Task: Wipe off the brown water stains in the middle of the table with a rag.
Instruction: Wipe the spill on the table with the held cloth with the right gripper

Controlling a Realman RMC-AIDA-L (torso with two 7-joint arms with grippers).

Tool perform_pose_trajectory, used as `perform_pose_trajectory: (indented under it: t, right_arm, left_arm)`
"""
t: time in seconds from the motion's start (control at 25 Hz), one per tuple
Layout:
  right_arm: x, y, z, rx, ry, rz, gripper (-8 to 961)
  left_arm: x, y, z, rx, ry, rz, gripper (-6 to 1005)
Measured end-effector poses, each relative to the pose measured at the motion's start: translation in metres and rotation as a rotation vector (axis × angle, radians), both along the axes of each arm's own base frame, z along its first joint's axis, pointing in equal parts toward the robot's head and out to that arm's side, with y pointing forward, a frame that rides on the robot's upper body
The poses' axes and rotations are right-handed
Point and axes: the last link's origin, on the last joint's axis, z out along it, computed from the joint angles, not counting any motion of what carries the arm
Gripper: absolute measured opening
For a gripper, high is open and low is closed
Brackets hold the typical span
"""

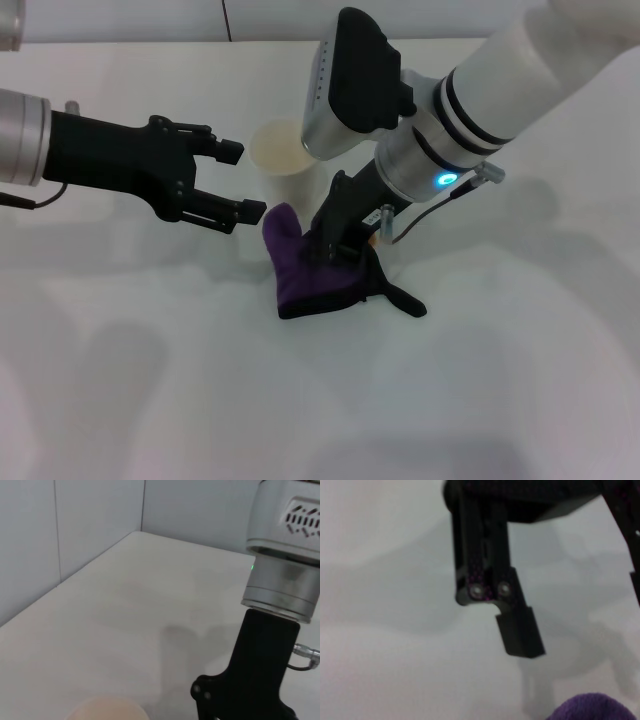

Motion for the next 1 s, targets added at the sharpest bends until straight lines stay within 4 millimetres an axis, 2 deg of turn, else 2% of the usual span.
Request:
perform_pose_trajectory:
  t: [0.4, 1.0]
  right_arm:
    - [0.007, 0.007, 0.0, 0.046, 0.014, -0.03, 83]
    - [0.028, 0.009, 0.0, 0.078, 0.004, -0.093, 82]
  left_arm:
    - [0.0, 0.001, 0.0, 0.002, 0.008, 0.003, 885]
    - [-0.002, 0.0, -0.006, -0.005, 0.002, 0.008, 885]
